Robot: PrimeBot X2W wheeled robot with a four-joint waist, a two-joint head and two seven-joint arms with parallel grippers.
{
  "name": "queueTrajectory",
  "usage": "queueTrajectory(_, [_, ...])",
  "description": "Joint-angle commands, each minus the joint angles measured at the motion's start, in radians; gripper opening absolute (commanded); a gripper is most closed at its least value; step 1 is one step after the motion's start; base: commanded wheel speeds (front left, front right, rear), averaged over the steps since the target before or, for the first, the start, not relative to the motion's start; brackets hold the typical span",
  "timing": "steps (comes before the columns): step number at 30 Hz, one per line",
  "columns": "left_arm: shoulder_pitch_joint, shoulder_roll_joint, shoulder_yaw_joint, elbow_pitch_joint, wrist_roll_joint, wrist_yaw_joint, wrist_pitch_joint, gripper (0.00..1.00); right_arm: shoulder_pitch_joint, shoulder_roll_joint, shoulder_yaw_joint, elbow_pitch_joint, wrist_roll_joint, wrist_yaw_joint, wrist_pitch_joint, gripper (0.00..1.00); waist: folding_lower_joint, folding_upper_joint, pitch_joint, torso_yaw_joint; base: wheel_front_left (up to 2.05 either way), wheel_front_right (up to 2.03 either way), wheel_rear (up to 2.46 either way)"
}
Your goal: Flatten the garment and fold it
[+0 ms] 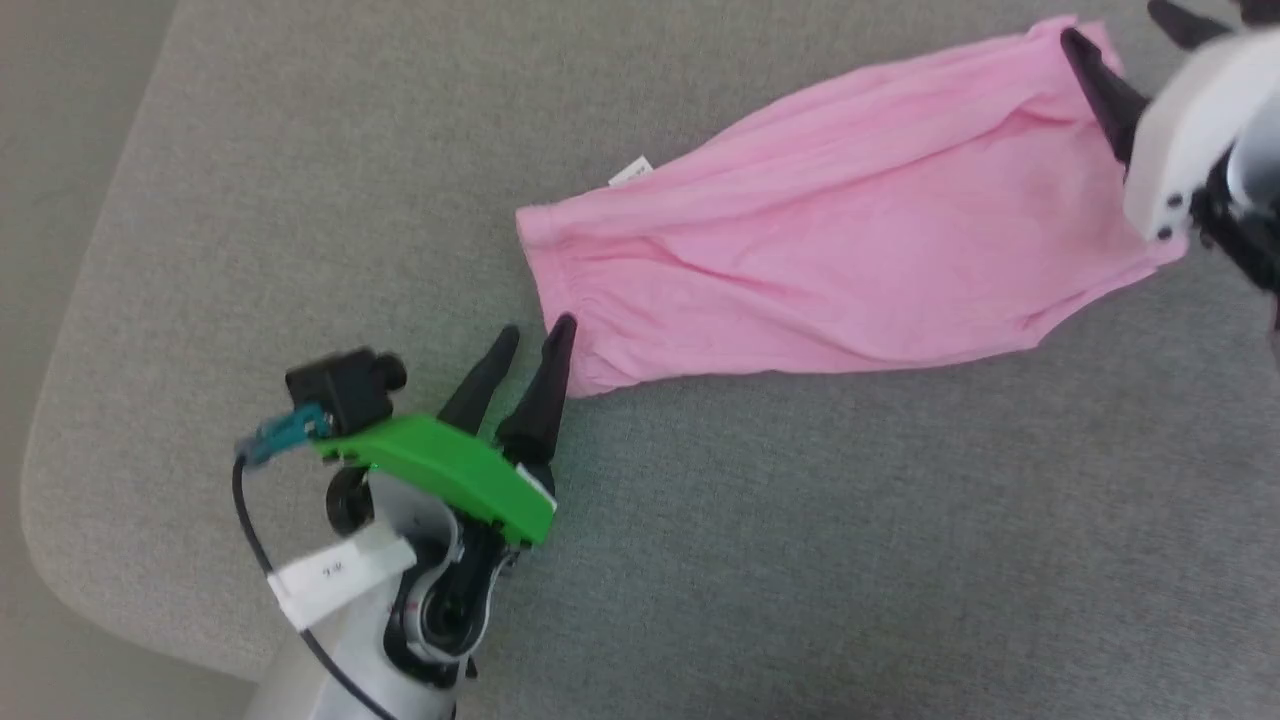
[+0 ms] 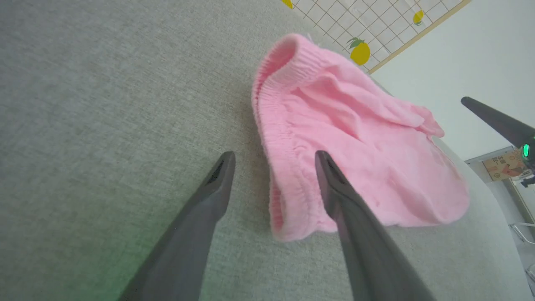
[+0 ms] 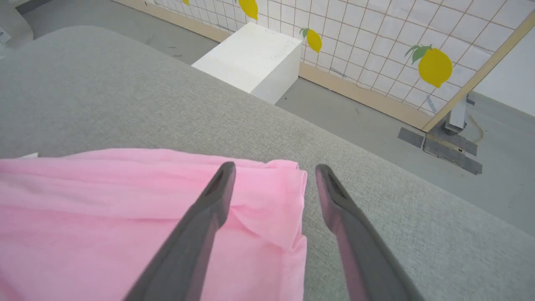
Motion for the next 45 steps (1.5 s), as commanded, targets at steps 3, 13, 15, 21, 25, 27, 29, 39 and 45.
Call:
queueTrajectory(3, [0.051, 0.018, -0.001, -0.028, 0.041, 0.010, -0.038, 1.00, 0.115, 0.005, -0.051, -0.076, 0.008, -0.002, -0.073, 1.00, -0.0001, -0.0001, -0.113, -0.027, 0.00, 0.00, 0.00])
queueTrajectory(13, [0.110, 0.020, -0.043, 0.037, 0.205, 0.059, -0.209, 1.00, 0.525, 0.185, -0.282, -0.350, -0.134, -0.002, -0.338, 1.00, -0.0001, -0.0001, -0.224, -0.074, 0.00, 0.00, 0.00])
queueTrajectory(15, [0.101, 0.019, -0.049, 0.071, 0.234, 0.070, -0.237, 1.00, 0.596, 0.245, -0.313, -0.396, -0.169, -0.002, -0.375, 1.00, -0.0001, -0.0001, -0.232, -0.086, 0.00, 0.00, 0.00])
queueTrajectory(21, [0.053, 0.008, -0.052, 0.182, 0.295, 0.112, -0.289, 1.00, 0.747, 0.351, -0.330, -0.466, -0.247, -0.002, -0.441, 1.00, -0.0001, -0.0001, -0.240, -0.136, 0.00, 0.00, 0.00])
queueTrajectory(25, [0.020, 0.009, -0.050, 0.257, 0.323, 0.137, -0.302, 1.00, 0.786, 0.381, -0.323, -0.472, -0.251, -0.002, -0.463, 1.00, -0.0001, -0.0001, -0.240, -0.174, 0.00, 0.00, 0.00])
queueTrajectory(27, [0.007, 0.012, -0.049, 0.298, 0.334, 0.152, -0.298, 1.00, 0.794, 0.389, -0.318, -0.473, -0.250, -0.002, -0.470, 1.00, -0.0001, -0.0001, -0.240, -0.190, 0.00, 0.00, 0.00])
queueTrajectory(29, [-0.002, 0.018, -0.052, 0.345, 0.345, 0.177, -0.274, 1.00, 0.798, 0.394, -0.311, -0.474, -0.249, -0.002, -0.472, 1.00, -0.0001, -0.0001, -0.238, -0.205, 0.00, 0.00, 0.00])
queueTrajectory(39, [-0.007, -0.003, -0.064, 0.465, 0.306, 0.224, -0.092, 1.00, 0.794, 0.403, -0.301, -0.477, -0.252, -0.002, -0.461, 1.00, -0.0001, -0.0001, -0.230, -0.221, 0.00, 0.00, 0.00])
queueTrajectory(45, [-0.024, -0.005, -0.087, 0.457, 0.296, 0.188, -0.067, 0.00, 0.751, 0.404, -0.283, -0.455, -0.259, -0.002, -0.441, 1.00, -0.0001, -0.0001, -0.219, -0.206, 0.00, 0.00, 0.00])
